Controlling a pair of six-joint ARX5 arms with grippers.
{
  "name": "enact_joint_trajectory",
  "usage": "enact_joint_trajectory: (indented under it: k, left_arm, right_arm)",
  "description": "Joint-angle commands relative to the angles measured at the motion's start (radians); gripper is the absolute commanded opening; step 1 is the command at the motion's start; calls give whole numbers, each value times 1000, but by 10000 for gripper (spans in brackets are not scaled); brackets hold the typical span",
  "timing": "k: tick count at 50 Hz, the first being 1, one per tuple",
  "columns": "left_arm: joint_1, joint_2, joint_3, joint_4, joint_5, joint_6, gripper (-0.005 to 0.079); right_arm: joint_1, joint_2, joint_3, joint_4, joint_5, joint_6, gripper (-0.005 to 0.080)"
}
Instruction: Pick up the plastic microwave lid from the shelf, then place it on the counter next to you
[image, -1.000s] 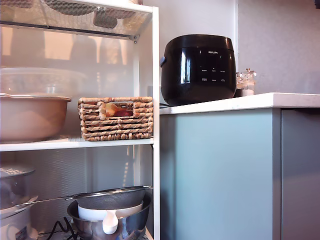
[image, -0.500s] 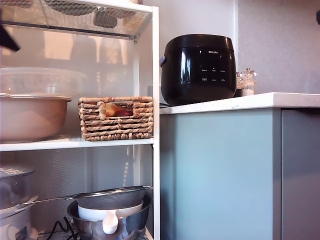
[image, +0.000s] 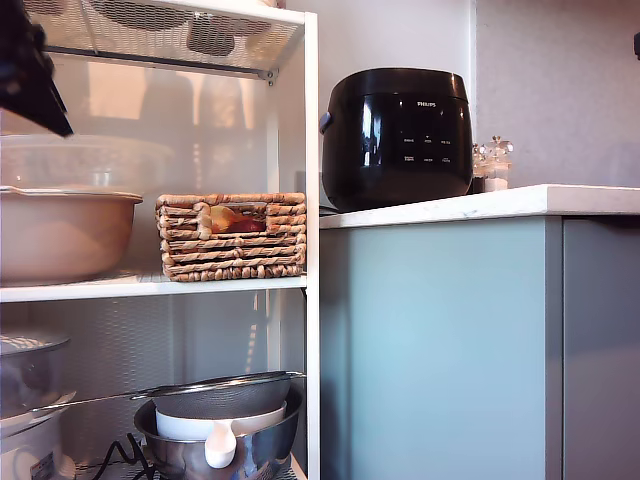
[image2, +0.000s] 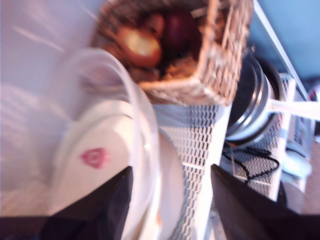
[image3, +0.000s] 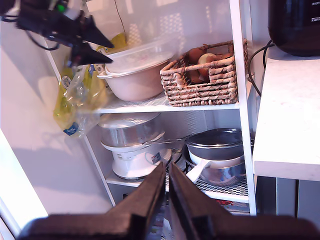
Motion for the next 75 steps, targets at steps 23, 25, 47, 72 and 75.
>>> enact_joint_trajectory:
  k: [23,25,47,72,75]
  left_arm:
    - [33,171,177,-89,-53,34,445]
    - [36,177,178,-88,-55,34,445]
    - [87,217,178,-84,-55,47,391]
    - [88,222,178,-84,-55,161,22]
    - [88,222,178,-84,-55,161,3]
  right_arm:
    - [4,6,-1,8,0,-6,-12]
    - [4,6,-1,8,0,-6,-12]
    - [4,6,-1,8,0,-6,-12]
    - [4,6,-1,8,0,-6,-12]
    - [4,6,-1,8,0,-6,-12]
